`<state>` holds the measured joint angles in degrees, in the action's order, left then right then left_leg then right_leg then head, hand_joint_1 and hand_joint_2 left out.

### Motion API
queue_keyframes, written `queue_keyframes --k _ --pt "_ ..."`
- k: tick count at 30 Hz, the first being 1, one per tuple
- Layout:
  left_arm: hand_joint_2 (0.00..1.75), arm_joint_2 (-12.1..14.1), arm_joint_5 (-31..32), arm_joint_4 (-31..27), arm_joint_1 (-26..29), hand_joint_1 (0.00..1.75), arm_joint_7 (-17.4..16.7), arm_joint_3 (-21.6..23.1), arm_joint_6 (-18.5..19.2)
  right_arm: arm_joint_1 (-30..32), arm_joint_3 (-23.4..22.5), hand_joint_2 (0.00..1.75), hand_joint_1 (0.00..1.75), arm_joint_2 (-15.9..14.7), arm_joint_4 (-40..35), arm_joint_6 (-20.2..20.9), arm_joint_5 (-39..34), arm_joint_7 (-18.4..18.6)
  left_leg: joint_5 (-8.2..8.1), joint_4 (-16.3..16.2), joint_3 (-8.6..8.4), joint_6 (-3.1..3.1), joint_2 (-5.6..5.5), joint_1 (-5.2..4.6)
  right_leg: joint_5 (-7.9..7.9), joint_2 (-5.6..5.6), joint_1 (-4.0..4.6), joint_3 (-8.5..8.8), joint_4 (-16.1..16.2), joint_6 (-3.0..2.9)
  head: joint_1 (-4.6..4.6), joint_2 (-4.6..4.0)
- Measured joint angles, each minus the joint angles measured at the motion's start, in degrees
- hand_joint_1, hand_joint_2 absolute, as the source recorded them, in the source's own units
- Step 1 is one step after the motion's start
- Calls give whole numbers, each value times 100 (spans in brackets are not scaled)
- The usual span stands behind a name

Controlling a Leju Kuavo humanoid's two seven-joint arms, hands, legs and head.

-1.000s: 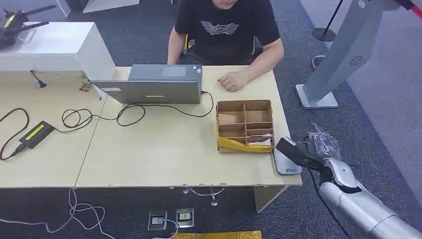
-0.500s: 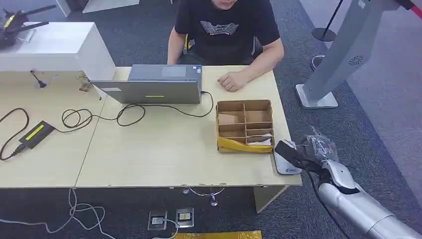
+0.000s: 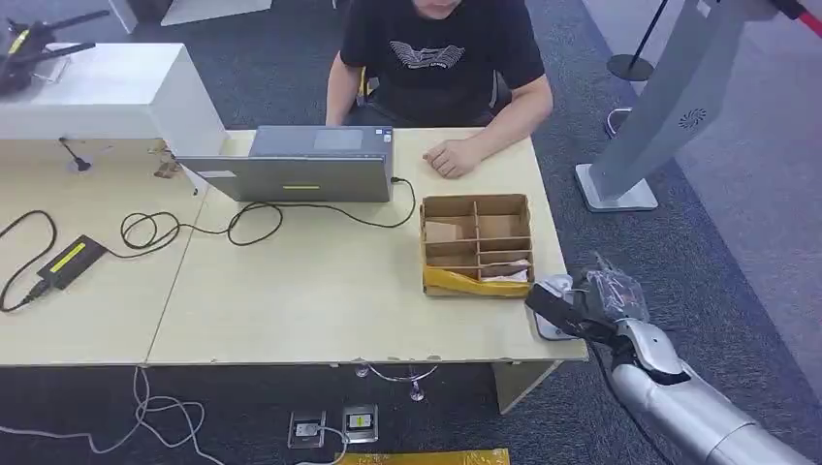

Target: Pass the card to the sensor for recognition and then transmit it.

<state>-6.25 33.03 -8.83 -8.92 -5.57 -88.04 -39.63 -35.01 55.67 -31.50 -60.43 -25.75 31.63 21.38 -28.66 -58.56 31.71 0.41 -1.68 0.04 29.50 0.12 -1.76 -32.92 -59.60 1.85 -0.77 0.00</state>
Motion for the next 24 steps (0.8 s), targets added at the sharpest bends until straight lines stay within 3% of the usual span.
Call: queue_keyframes --k 24 --pt "0 0 68 0 0 0 -44 0 24 3 61 175 175 168 155 -157 -210 -46 0 0 -14 0 7 3 0 2 3 9 0 0 0 0"
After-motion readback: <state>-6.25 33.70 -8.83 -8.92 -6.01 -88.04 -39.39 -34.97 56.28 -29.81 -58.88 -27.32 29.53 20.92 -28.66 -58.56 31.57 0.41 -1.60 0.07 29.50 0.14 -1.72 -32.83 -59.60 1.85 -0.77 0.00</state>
